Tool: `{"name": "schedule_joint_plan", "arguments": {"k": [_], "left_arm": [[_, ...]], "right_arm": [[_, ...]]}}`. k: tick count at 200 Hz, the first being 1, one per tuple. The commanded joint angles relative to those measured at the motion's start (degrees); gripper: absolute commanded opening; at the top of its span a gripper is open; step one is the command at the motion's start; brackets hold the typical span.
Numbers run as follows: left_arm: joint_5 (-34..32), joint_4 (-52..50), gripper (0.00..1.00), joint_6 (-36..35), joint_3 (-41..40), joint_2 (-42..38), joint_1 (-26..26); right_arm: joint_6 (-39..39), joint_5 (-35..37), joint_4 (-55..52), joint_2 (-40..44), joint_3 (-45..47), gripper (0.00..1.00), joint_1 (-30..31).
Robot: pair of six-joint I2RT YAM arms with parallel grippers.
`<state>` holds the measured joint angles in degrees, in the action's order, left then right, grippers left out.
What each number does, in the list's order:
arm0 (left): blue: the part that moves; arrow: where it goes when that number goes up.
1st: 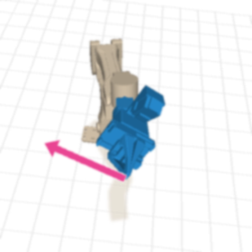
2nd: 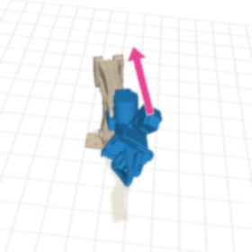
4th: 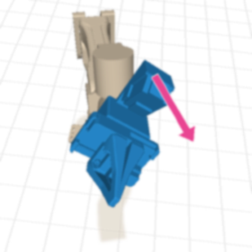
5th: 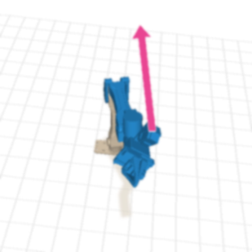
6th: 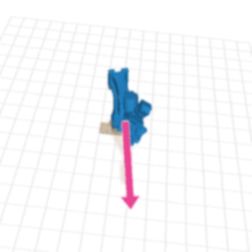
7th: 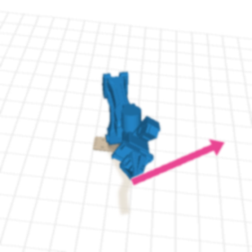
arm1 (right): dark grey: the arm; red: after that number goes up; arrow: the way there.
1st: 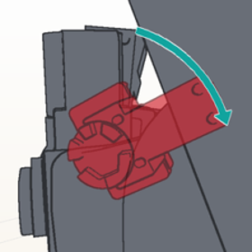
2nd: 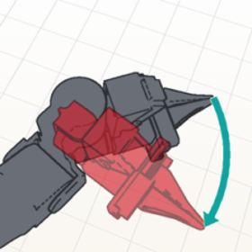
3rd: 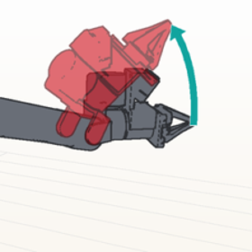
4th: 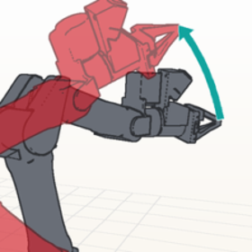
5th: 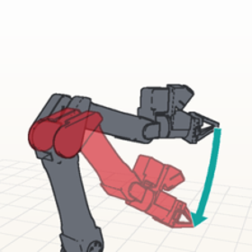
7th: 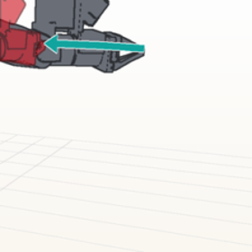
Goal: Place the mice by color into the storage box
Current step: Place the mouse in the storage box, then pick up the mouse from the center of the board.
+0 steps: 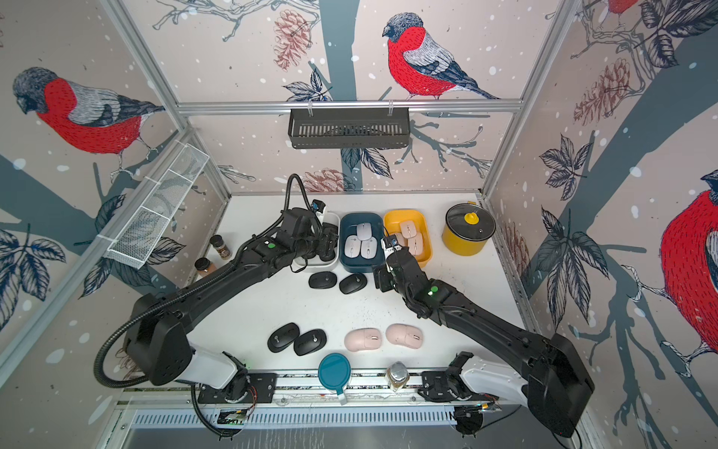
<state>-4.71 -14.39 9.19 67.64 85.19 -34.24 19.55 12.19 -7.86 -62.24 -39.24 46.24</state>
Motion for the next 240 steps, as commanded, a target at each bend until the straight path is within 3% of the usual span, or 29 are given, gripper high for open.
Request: {"name": "schedule_joint_plan", "arguments": {"k": [1,52,118,240], "left_arm": [[-0.74,1.73,0.78,0.19,0.05,-0.02,-0.04],[-0.91,1.91,0.77,0.64,-0.11,-0.11,-0.06],[-0.98,2.18,0.77,0.57,-0.27,0.06,-0.13],[-1.19,1.59,0.77,0.48,0.30,0.51,-0.15]], "right_arm": [[2.57,0.31,-2.01,3.40,3.38,0.72,4.14],[4.60,0.45,-2.21,5.13,7.61,0.73,14.23],[1.76,-1.60,-3.98,-5.11,6.01,0.74,23.97],[-3.46,-6.97,-10.90,-14.21,-1.41,0.74,24.87]]}}
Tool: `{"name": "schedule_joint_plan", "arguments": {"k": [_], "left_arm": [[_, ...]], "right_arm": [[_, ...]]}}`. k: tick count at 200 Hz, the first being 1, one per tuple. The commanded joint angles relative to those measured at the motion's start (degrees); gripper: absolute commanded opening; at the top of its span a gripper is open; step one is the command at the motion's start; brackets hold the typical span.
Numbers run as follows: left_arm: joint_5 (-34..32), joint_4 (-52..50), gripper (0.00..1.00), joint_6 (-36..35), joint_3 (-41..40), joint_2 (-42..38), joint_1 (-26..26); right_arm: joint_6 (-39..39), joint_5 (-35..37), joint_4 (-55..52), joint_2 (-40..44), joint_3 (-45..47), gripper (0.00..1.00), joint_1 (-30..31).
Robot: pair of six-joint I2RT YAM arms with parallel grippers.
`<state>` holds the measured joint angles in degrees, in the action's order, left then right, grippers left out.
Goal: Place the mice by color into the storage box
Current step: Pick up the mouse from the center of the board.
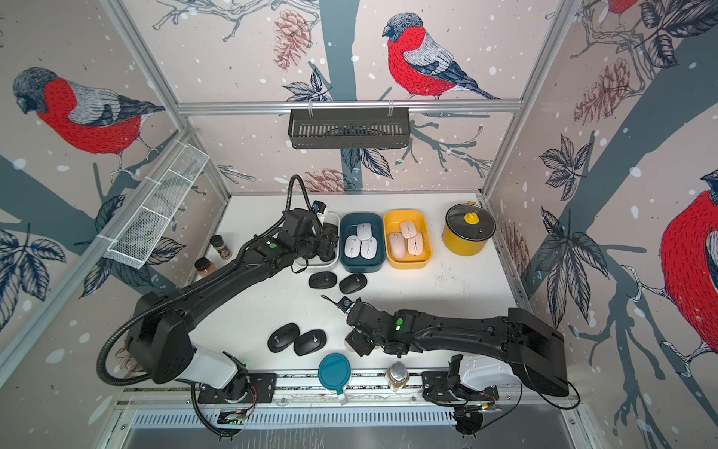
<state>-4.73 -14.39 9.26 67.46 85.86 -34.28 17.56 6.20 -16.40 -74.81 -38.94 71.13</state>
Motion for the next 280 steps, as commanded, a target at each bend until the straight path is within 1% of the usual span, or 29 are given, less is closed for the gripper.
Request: {"name": "schedule_joint_plan", "arguments": {"k": [1,38,88,103,152,259,280], "left_arm": [[-1.20,1.58,0.77,0.41,0.48,-0.21,-0.14],[-1.05,1.67,0.78,0.42,0.31,-1.40,-0.08],[-1.22,1.48,0.78,0.15,0.30,-1.67,-0.10],[-1.42,1.38,0.78,0.07,0.30,-1.67,-0.13],[-1.25,1.44,0.78,0.13,0.32,-1.74,-0.13],[-0.80,1.39,0.77,0.37,0.13,-1.93,-0.08],[-0.63,1.46,0.78,0.41,0.18,-1.84,-0.09]], "right_arm": [[-1.47,-1.04,-2.43,-1.74,-1.92,0.74,-0.03],[-1.27,-2.13,-5.99,-5.55,-5.23,0.73,0.06],[0.76,-0.80,-11.97,-9.17,-9.01,0.73,0.75],[1.13,-1.45,-12.79,-9.31,-9.23,0.73,1.02],[2.10,-0.31,-15.50,-9.55,-10.31,0.74,1.29],[3.54,-0.34,-19.19,-15.27,-12.82,0.74,1.55],[4.13,0.73,-20.07,-16.84,-13.20,0.74,1.47]]}}
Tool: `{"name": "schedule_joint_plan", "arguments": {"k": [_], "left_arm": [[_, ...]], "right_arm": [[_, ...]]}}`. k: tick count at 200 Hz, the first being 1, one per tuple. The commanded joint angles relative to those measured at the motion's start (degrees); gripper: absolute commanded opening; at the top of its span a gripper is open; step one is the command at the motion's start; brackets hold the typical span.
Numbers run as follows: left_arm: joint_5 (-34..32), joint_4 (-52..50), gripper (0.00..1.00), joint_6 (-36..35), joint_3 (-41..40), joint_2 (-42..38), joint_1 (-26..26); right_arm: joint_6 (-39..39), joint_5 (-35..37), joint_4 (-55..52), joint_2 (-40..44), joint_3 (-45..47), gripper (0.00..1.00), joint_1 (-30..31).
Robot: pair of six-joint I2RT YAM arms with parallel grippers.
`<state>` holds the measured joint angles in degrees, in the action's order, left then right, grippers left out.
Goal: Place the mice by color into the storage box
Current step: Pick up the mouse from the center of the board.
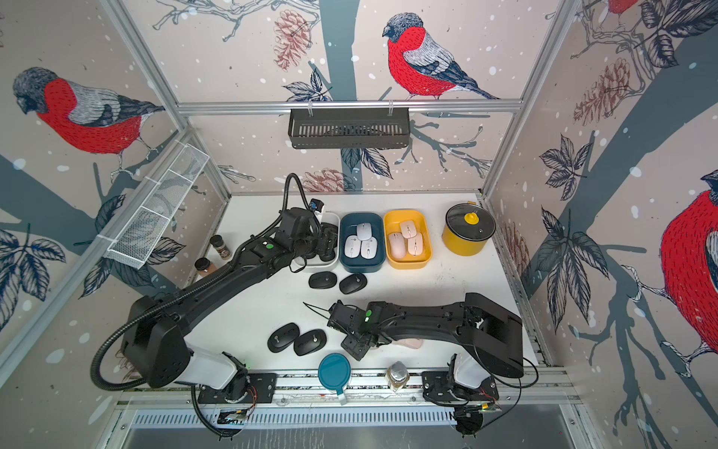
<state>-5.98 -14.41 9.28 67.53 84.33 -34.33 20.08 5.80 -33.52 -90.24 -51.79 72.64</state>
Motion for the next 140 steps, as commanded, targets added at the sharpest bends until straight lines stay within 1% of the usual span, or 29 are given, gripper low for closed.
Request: {"name": "schedule_joint_plan", "arguments": {"k": [1,43,76,100,140], "left_arm": [[0.62,1.49,0.78,0.39,0.09,-0.31,-0.04],[0.61,1.47,0.78,0.39,0.08,-0.31,-0.05],[0.31,1.44,0.78,0.30,-0.01,-0.40,-0.08],[0.44,1.49,0.78,0.30,0.06,-0.31,-0.04],[0.36,1.42,0.78,0.35,-0.03,-0.22,-0.05]], "right_arm": [[1.67,1.17,-2.96,-1.46,-0.43,0.74,-0.04],[2.93,3.55,-4.10,-3.09,-0.94,0.75,-1.60],[2.89,3.79,-4.54,-2.37,-1.36,0.75,-2.60],[3.14,5.64,-5.28,-2.33,-2.03,0.76,-3.13],[3.48,6.42,-6.17,-2.77,-2.65,0.76,-3.78]]}}
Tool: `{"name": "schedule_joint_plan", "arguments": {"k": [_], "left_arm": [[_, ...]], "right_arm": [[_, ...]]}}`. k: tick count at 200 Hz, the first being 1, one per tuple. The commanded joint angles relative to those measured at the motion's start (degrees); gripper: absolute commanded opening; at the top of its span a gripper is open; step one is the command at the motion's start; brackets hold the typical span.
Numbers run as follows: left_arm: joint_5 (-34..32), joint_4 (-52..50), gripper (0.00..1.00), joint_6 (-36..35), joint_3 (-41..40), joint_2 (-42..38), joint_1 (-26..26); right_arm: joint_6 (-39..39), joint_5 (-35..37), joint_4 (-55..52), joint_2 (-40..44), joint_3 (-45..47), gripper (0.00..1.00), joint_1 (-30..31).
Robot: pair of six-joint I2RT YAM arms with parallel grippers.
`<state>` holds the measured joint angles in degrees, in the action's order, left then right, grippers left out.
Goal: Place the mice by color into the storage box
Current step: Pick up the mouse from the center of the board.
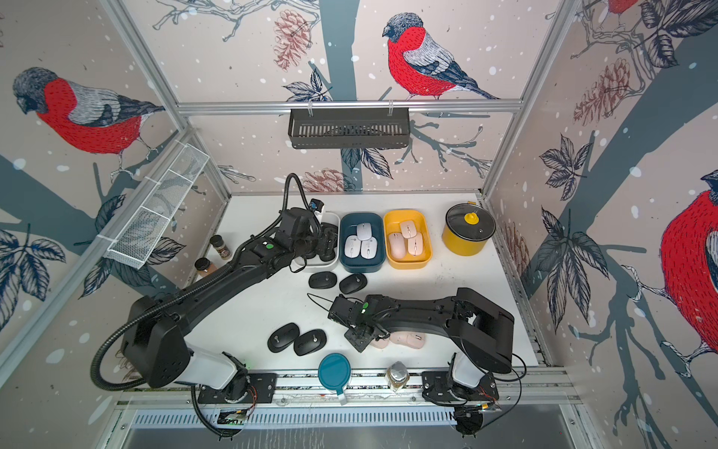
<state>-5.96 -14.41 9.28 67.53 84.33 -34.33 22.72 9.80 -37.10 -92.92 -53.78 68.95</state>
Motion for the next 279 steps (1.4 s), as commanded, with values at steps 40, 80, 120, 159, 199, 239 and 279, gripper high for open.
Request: {"name": "schedule_joint_plan", "arguments": {"k": [40,80,120,159,199,239,279], "left_arm": [[0.42,1.39,0.78,0.30,0.06,-0.07,-0.05],[0.37,1.42,0.78,0.21,-0.01,-0.22,-0.06],[0.50,1.35,0.78,0.30,0.05,-0.29,-0.04],[0.51,1.42,0.78,0.30,-0.02,-0.40,-0.08],[0.42,1.44,0.78,0.31,-0.03,-0.40,-0.04],[0.51,1.47,0.78,0.32,-0.02,-0.22,-0.04],[0.33,1.44,0.78,0.30,-0.03,-0.33,-0.08]], "right_arm": [[0.64,-0.48,-3.86,1.68,-1.26,0.77,-0.04],[0.60,-3.48,-4.75,1.05,-0.95,0.78,0.01],[1.18,-3.21,-5.78,-1.15,-1.24,0.78,-0.13],[2.04,-3.12,-5.56,-2.26,-0.72,0.78,-0.78],[2.68,-1.60,-4.69,-2.37,-0.47,0.66,-1.63],[2.93,1.17,-3.65,-1.41,-1.83,0.53,-2.54],[3.85,3.37,-2.93,1.70,-3.81,0.52,-4.54]]}}
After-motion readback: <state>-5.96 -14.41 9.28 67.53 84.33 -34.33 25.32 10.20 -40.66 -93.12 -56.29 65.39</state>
